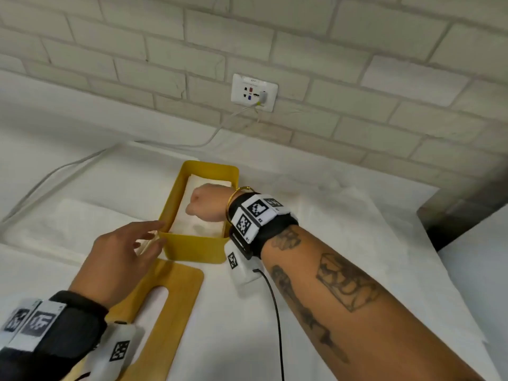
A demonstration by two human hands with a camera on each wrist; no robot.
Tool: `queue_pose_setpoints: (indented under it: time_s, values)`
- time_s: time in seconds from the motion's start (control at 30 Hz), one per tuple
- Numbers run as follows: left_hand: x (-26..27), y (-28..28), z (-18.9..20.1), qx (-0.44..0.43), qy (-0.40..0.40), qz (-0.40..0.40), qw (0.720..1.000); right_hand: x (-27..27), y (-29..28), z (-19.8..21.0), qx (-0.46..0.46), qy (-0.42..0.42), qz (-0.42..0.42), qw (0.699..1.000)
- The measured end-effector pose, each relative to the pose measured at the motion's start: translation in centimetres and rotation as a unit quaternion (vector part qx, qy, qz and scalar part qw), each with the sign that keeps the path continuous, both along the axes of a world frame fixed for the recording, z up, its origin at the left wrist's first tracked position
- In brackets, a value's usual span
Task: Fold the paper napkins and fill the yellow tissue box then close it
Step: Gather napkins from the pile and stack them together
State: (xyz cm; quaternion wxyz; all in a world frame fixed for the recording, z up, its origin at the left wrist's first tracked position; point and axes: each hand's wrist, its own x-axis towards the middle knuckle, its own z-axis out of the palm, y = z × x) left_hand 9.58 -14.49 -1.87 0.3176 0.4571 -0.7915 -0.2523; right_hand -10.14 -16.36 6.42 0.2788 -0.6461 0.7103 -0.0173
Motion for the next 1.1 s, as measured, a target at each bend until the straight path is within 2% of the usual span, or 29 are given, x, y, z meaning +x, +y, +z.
queue_pose_setpoints:
  time_s: [0.07,0.17,0.23,0.3,0.4,0.53,0.73,0.83,0.9,0.97,1.0,1.1]
  values:
    - [-0.4,0.5,0.3,-0.008,-0.004,0.010,1.000,-2.4,1.8,1.5,-0.074,-0.061,-0.036,0.995]
    - [-1.8,1.4,0.6,-0.092,-0.023,0.043,0.995,-8.1,6.1,3.5,-0.167,-0.112,-0.089,0.976]
    - [-3.2,2.9,1.2,-0.137,-0.008,0.045,0.990,-13.1,9.0,3.2,-0.189,-0.125,-0.148,0.963]
    - [-5.3,4.8,2.0,-0.145,0.022,0.021,0.989,-17.6,12.1,2.1,-0.184,-0.152,-0.223,0.945]
    - [-9.1,7.5,2.2,-0.084,0.055,-0.052,0.994,-21.9,17.2,-0.5,-0.130,-0.197,-0.310,0.921]
    - [-14.8,10.1,0.3,0.076,0.017,-0.114,0.990,-24.5,22.8,-4.4,-0.086,-0.195,-0.332,0.919]
    - [-21.2,10.6,-1.0,0.194,-0.063,-0.056,0.977,-24.8,26.7,-6.7,-0.052,-0.193,-0.307,0.931]
    - [-22.3,10.7,-0.9,0.229,-0.079,-0.024,0.970,-24.6,27.2,-6.9,-0.075,-0.230,-0.313,0.919]
    - [-22.2,11.2,-1.0,0.261,-0.049,-0.013,0.964,-24.0,27.5,-7.0,-0.076,-0.274,-0.315,0.905]
    - [-21.8,12.1,-0.9,0.340,0.050,-0.008,0.939,-23.1,27.5,-7.1,-0.066,-0.317,-0.321,0.890]
    - [-21.6,12.8,-0.8,0.389,0.108,-0.007,0.915,-22.7,27.4,-7.3,-0.058,-0.338,-0.329,0.880]
    - [-21.0,14.9,-0.2,0.522,0.242,-0.024,0.818,-21.4,26.9,-7.8,-0.016,-0.447,-0.372,0.813]
